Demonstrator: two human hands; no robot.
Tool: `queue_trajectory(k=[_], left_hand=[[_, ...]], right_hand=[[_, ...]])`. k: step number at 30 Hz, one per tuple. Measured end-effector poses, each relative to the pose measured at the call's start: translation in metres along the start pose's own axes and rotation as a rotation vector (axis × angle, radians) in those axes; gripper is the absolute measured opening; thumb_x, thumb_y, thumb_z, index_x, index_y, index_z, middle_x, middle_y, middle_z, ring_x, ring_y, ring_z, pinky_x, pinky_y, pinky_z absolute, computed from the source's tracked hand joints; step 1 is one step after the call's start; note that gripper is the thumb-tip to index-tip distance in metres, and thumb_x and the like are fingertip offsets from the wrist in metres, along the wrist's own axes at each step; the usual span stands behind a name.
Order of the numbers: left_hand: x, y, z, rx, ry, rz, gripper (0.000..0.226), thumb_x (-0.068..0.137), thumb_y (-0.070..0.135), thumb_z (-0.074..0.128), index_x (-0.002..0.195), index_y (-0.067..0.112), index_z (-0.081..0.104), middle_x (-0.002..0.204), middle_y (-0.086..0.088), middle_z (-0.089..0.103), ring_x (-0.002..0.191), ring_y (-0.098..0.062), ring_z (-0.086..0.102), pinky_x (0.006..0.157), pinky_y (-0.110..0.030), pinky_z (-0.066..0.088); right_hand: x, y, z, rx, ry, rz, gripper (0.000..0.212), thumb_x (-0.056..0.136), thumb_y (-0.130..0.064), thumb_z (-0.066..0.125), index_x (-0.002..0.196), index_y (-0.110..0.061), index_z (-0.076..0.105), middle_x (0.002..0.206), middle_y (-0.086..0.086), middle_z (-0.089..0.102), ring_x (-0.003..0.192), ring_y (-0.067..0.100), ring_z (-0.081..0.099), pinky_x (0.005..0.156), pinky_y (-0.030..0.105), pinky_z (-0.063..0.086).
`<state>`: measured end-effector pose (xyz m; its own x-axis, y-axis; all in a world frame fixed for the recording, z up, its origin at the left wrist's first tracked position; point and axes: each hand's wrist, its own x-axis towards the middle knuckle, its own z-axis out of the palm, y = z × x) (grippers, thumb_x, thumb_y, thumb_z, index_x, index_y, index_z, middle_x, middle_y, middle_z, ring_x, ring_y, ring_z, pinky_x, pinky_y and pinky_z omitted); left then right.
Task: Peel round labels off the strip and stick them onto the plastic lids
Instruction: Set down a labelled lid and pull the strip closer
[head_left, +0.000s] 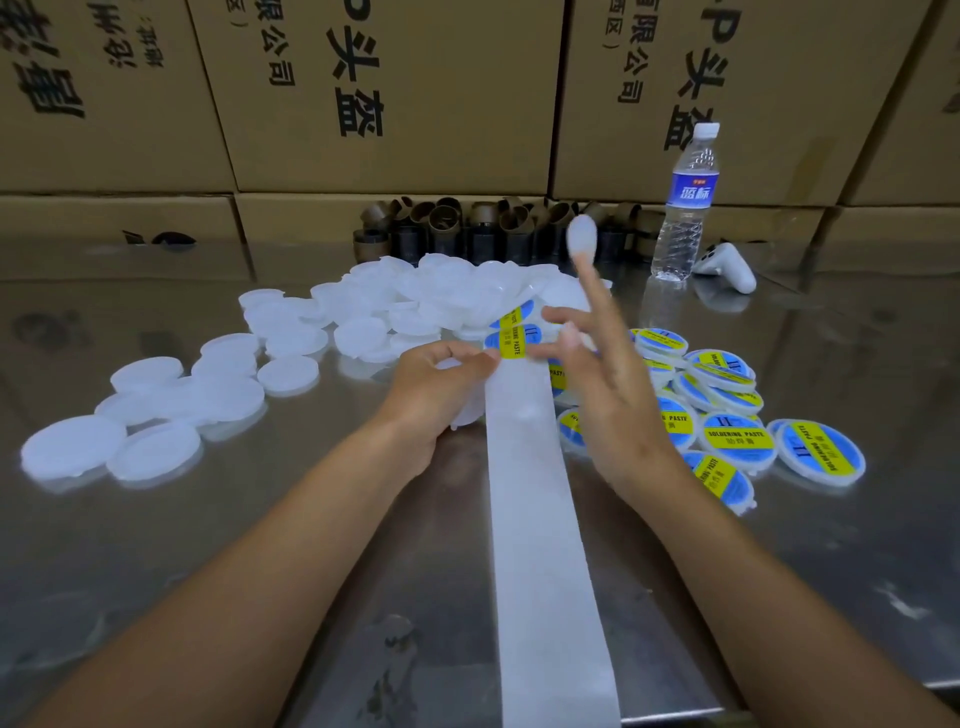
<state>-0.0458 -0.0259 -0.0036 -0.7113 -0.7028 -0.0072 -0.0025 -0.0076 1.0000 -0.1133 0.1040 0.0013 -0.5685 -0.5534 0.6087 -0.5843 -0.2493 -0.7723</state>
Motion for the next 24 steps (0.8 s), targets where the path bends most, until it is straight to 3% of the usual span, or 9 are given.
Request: queue_trajectory(k=[2,5,7,10,12,14,18,20,24], left_hand=[[-0.001,0.000,-0.001,-0.027,-0.013,0.006,0.012,0.087,0.021,0.070,0.083,0.012,0.064,0.093,-0.012,0.068,0.080,-0.024,0.059,0.070,-0.030,0.047],[0.001,-0.001,-0.002,-0.015,0.020,0.010,0.014,0.088,0.019,0.068,0.077,0.014,0.060,0.071,-0.002,0.063,0.067,-0.018,0.056,0.050,-0.019,0.042],[0.003,0.000,-0.001,-0.030,0.080,-0.002,0.013,0.090,0.021,0.066,0.080,0.014,0.059,0.076,-0.001,0.060,0.068,-0.016,0.059,0.045,-0.016,0.040],[0.004,0.006,-0.001,-0.197,0.125,-0.030,0.013,0.093,0.023,0.062,0.092,0.011,0.059,0.083,-0.003,0.063,0.068,-0.015,0.066,0.064,-0.022,0.047],[-0.001,0.011,0.001,-0.413,0.014,-0.097,0.019,0.096,0.027,0.056,0.088,0.010,0.059,0.078,-0.004,0.065,0.061,-0.016,0.068,0.073,-0.032,0.045],[-0.006,0.013,0.004,-0.579,-0.172,-0.189,0.031,0.098,0.034,0.047,0.082,0.010,0.057,0.073,-0.008,0.067,0.058,-0.019,0.068,0.068,-0.032,0.043],[-0.011,0.007,0.012,-0.618,-0.435,-0.295,0.057,0.100,0.047,0.032,0.082,0.005,0.067,0.084,-0.013,0.070,0.071,-0.024,0.068,0.069,-0.031,0.051],[-0.011,0.005,0.013,-0.559,-0.438,-0.308,0.053,0.099,0.051,0.031,0.093,0.007,0.060,0.087,-0.013,0.068,0.077,-0.028,0.067,0.072,-0.033,0.051],[-0.008,0.002,0.013,-0.488,-0.399,-0.301,0.051,0.098,0.052,0.034,0.093,0.007,0.059,0.091,-0.016,0.067,0.079,-0.031,0.068,0.081,-0.038,0.050]], right_hand=[[-0.003,0.004,0.004,-0.126,-0.122,-0.012,0.047,0.089,-0.050,0.039,0.129,-0.066,0.019,0.121,-0.014,0.054,0.104,-0.001,0.060,0.089,0.019,0.044],[-0.004,0.010,0.003,-0.164,-0.194,0.031,0.053,0.089,-0.057,0.036,0.133,-0.064,0.008,0.133,-0.012,0.050,0.114,0.000,0.054,0.085,0.005,0.037],[-0.004,0.014,0.004,-0.176,-0.218,0.074,0.058,0.086,-0.064,0.033,0.135,-0.064,0.003,0.137,-0.007,0.047,0.115,0.005,0.055,0.084,0.004,0.037],[-0.004,0.017,0.005,-0.161,-0.219,0.120,0.057,0.087,-0.064,0.032,0.135,-0.063,0.002,0.131,-0.010,0.051,0.115,0.007,0.056,0.085,0.005,0.038],[-0.002,0.017,0.006,-0.128,-0.197,0.127,0.054,0.087,-0.063,0.033,0.134,-0.063,0.006,0.117,-0.020,0.058,0.113,0.008,0.057,0.093,0.017,0.039],[-0.001,0.016,0.005,-0.078,-0.172,0.137,0.047,0.087,-0.063,0.033,0.128,-0.066,0.011,0.109,-0.019,0.060,0.108,0.007,0.060,0.097,0.026,0.041],[0.000,0.015,0.003,-0.075,-0.074,0.120,0.035,0.096,-0.052,0.030,0.130,-0.059,0.028,0.106,-0.022,0.055,0.103,0.000,0.055,0.090,0.013,0.040],[0.002,0.015,0.001,-0.116,0.052,0.074,0.031,0.098,-0.044,0.031,0.127,-0.053,0.040,0.107,-0.016,0.047,0.101,-0.003,0.051,0.091,0.011,0.037],[0.008,0.011,-0.003,-0.162,0.297,0.019,0.028,0.094,-0.015,0.053,0.104,-0.040,0.060,0.101,-0.008,0.041,0.079,-0.005,0.049,0.072,0.005,0.038]])
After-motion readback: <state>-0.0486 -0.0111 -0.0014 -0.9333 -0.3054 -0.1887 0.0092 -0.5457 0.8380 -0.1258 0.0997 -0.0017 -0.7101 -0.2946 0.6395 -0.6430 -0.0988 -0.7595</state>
